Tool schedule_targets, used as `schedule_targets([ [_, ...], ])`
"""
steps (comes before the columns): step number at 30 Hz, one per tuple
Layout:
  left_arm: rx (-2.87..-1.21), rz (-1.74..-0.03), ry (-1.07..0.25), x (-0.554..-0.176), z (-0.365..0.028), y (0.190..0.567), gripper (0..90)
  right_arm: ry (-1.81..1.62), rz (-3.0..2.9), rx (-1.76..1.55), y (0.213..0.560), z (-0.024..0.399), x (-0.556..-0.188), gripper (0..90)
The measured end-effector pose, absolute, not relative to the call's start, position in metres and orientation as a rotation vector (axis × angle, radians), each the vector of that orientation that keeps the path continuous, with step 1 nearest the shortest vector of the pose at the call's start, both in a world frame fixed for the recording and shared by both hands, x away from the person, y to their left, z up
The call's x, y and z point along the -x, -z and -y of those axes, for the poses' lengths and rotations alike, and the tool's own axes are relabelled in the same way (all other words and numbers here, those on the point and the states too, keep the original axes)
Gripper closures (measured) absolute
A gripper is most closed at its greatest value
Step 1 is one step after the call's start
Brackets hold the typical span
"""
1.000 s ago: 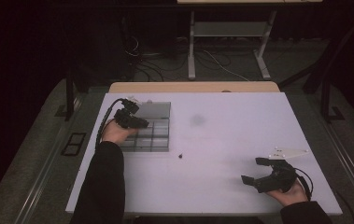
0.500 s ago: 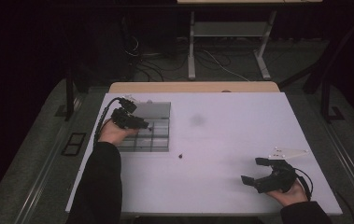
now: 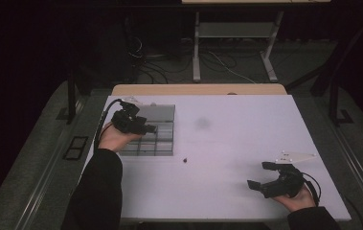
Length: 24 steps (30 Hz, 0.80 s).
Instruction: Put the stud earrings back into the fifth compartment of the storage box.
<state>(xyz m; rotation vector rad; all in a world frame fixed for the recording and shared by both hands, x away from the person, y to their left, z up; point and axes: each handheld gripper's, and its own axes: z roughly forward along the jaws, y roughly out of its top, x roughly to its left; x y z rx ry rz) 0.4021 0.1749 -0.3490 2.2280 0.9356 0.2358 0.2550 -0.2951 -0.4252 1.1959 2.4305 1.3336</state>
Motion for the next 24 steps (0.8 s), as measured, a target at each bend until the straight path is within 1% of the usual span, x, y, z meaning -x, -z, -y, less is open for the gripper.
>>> schedule_targets([
  [3, -2.227, -0.925, -0.253, -0.397, -0.169, 0.345, 35.8, -1.333, -2.43, -1.197, 0.425, 0.295, -0.255, 0.3],
  [12, -2.189, -0.898, -0.215, -0.382, -0.155, 0.338, 21.4, -1.33, -2.431, -1.201, 0.425, 0.295, -0.255, 0.3],
  [16, -2.198, -0.876, -0.225, -0.376, -0.147, 0.338, 12.6, -1.329, -2.431, -1.201, 0.425, 0.295, -0.255, 0.3],
  [18, -2.192, -0.89, -0.24, -0.373, -0.143, 0.34, 6.4, -1.327, -2.432, -1.201, 0.426, 0.295, -0.255, 0.3],
  [20, -2.181, -0.906, -0.224, -0.371, -0.138, 0.343, 1.6, -1.327, -2.432, -1.2, 0.426, 0.295, -0.255, 0.3],
  [24, -2.195, -0.887, -0.2, -0.366, -0.129, 0.35, 0.0, -1.326, -2.432, -1.202, 0.426, 0.295, -0.255, 0.3],
])
